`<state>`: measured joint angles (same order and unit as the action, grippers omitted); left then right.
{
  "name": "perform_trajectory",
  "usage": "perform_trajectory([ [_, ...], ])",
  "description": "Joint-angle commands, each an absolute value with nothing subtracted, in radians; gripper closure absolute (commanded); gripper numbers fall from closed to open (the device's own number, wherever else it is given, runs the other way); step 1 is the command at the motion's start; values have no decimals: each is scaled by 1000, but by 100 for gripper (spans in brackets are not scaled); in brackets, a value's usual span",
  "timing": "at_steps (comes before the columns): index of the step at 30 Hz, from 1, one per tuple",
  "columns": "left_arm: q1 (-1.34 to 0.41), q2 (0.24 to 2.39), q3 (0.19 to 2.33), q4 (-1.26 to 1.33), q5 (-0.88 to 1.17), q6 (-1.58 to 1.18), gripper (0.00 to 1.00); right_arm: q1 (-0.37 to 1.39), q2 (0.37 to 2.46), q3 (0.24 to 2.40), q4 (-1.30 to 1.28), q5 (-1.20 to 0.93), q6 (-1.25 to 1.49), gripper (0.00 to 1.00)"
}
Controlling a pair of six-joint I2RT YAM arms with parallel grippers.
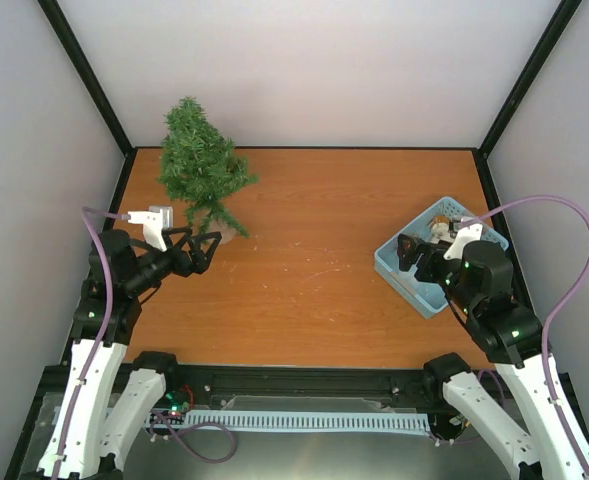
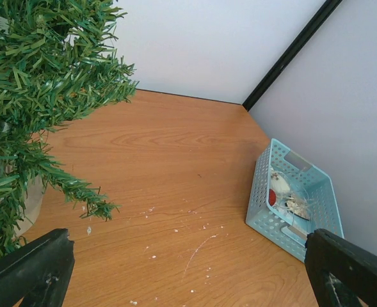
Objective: Decorate the small christmas tree
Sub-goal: Move the christmas tree to the center of the board.
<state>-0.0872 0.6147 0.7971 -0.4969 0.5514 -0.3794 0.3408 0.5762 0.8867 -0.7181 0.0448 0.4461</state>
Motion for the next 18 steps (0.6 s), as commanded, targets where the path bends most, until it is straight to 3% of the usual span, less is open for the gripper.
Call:
perform_trajectory([
  [1, -92, 605, 793, -498, 541, -364, 0, 334, 556, 875, -712, 60, 455, 0],
  [10, -91, 648, 757, -446, 462, -381, 0, 334, 577, 848, -688, 54, 466, 0],
  [18, -91, 858, 827, -387, 341, -432, 2, 334, 610, 836, -640, 38, 470, 0],
])
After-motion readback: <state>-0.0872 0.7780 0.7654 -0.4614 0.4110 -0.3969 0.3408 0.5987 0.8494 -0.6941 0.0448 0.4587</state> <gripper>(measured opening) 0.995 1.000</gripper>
